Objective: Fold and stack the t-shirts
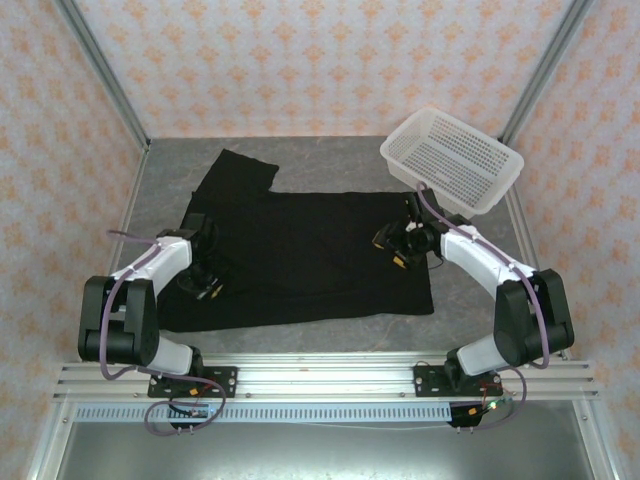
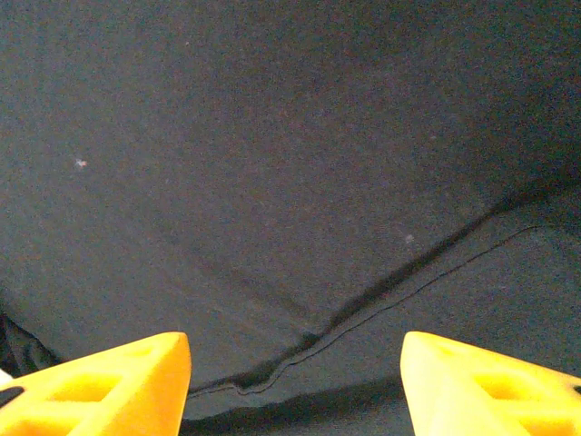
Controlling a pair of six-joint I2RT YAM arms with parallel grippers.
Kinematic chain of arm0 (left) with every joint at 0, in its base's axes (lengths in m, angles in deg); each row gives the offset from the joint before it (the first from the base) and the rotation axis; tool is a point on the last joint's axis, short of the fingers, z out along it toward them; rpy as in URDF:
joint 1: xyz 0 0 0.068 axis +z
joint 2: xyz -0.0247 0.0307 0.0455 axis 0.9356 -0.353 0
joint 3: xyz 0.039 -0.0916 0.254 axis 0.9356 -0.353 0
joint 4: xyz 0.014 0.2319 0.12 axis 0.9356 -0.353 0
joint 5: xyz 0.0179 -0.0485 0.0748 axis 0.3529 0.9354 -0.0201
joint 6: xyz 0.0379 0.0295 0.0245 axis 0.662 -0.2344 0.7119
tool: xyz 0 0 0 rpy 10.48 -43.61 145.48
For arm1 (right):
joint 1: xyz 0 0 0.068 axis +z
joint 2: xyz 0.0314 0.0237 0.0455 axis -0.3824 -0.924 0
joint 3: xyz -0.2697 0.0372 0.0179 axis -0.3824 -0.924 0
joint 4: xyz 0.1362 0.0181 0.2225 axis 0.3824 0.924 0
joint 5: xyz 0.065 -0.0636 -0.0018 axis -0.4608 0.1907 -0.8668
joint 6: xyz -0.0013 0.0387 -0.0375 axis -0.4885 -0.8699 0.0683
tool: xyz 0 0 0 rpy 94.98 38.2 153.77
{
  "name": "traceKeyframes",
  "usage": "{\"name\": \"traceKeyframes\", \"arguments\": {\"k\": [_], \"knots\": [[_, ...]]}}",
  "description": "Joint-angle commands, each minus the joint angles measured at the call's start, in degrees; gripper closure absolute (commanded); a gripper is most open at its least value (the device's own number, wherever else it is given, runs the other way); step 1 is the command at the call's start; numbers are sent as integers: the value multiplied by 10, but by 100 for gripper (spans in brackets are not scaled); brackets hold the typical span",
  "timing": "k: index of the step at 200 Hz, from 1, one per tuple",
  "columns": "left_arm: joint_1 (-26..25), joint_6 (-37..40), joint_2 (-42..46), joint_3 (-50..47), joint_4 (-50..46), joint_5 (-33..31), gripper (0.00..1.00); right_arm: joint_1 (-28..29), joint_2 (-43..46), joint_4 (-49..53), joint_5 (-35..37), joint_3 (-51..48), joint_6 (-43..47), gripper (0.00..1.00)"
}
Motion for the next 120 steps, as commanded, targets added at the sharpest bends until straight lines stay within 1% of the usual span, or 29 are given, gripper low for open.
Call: {"name": "traceKeyframes", "arguments": {"k": [1,6,40,72,94,120], "knots": [[-19,6,9,38,-30,-34,98,3,0,1,5,6,-3,38],[-23,7,7,44,-33,-38,100,3,0,1,6,7,-4,38],[-60,22,-26,102,-63,-71,100,2,-2,1,5,13,-8,39],[-106,48,-85,161,-78,-88,100,3,-6,6,4,20,-9,39],[-137,64,-126,211,-97,-113,100,2,-4,10,5,21,-9,39],[-159,74,-157,253,-108,-138,100,3,0,10,5,15,-11,39]]}}
